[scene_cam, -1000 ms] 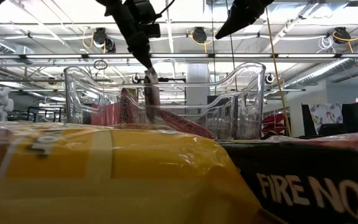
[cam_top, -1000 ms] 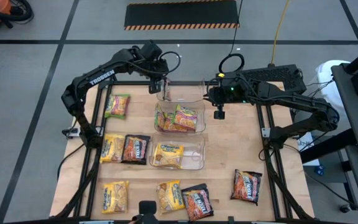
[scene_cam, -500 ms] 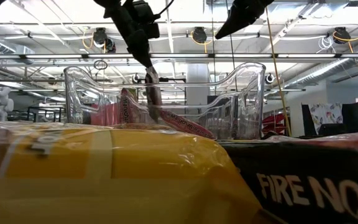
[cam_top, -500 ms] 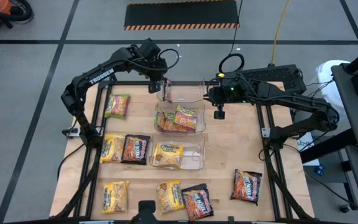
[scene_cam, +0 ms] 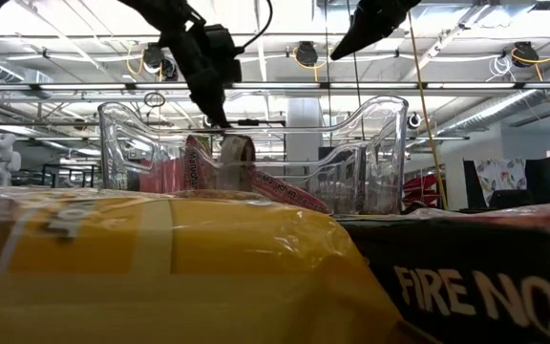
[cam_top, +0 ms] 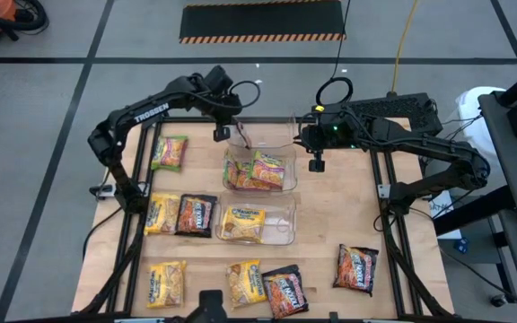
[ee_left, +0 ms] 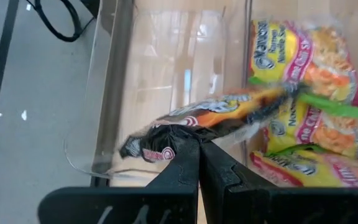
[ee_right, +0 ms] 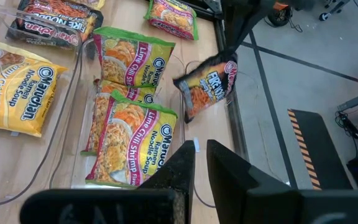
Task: Sort Maruchan noodles
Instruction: Put the black noodle pack into the top transparent bin
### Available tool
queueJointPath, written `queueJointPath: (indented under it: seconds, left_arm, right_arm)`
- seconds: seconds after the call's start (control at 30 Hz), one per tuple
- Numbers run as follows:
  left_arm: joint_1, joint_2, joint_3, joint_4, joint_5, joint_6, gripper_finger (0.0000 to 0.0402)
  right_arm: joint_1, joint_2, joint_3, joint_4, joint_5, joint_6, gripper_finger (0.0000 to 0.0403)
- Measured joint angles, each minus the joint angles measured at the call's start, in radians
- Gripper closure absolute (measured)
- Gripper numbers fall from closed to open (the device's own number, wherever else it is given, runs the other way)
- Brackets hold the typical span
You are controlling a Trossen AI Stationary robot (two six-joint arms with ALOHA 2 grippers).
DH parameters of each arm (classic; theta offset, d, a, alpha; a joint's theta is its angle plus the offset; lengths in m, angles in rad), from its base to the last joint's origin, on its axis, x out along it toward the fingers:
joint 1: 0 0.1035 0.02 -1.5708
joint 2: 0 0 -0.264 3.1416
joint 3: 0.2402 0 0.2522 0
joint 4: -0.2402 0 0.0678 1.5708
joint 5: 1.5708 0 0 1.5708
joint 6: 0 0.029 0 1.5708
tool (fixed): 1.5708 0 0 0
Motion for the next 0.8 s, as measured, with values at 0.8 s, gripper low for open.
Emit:
queueJointPath:
  seconds: [0.8]
  left_arm:
    - [0.081,0.000,-0.037,0.001,-0.121,0.129,0.0392]
  right_arm:
    - [0.000,0.000,0.000,0.000,0.000,0.000,0.0367]
